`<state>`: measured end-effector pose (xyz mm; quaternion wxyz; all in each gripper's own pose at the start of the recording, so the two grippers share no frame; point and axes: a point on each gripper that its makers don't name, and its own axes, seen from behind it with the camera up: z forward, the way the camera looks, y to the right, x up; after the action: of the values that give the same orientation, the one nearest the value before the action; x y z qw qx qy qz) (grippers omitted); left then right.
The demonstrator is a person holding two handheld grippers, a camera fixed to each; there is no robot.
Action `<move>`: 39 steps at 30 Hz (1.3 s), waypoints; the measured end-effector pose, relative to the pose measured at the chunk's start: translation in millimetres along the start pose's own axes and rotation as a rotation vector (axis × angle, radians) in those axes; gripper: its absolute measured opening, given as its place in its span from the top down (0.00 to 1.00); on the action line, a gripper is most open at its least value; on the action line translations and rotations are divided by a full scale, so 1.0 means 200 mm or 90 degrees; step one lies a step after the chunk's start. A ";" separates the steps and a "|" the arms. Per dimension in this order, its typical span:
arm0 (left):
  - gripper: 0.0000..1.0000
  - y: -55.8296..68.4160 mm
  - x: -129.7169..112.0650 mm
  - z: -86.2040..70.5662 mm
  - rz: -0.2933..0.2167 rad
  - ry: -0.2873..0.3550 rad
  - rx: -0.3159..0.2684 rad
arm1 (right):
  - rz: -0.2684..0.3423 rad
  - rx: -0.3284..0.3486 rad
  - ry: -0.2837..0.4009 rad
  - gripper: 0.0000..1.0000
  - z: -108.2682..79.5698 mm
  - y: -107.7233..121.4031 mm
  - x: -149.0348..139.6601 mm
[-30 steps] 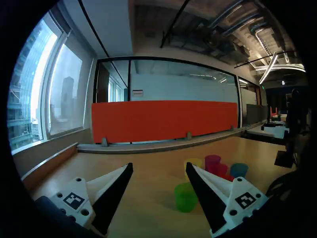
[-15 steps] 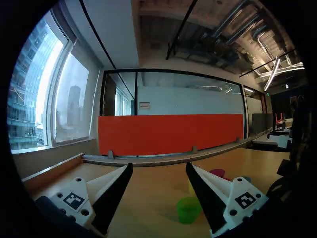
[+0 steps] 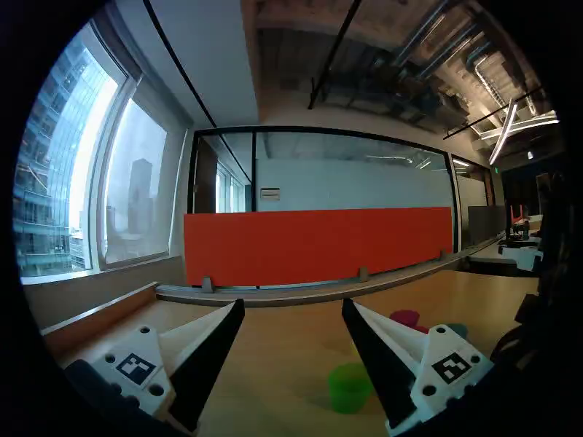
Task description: Pour water
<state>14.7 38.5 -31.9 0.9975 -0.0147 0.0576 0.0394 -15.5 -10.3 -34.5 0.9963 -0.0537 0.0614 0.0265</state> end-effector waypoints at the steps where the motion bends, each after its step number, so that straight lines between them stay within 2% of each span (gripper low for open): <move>1: 0.00 0.00 0.00 0.00 0.000 0.002 0.001 | 0.000 0.000 -0.001 0.00 0.00 0.00 0.00; 15: 0.01 -0.06 -0.07 0.02 0.009 0.017 0.046 | 0.007 0.003 -0.002 0.00 0.00 -0.01 0.05; 29: 0.00 -0.11 -0.25 0.00 0.002 -0.003 0.069 | -0.010 0.000 -0.005 0.00 -0.01 -0.03 0.07; 39: 0.00 -0.17 -0.34 -0.01 -0.014 -0.011 0.085 | -0.016 0.003 -0.006 0.00 -0.01 -0.05 0.08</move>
<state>-50.2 -1.3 -25.7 0.9970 0.0519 0.0510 0.0245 -0.1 -20.6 -37.4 0.9970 -0.0517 0.0560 0.0140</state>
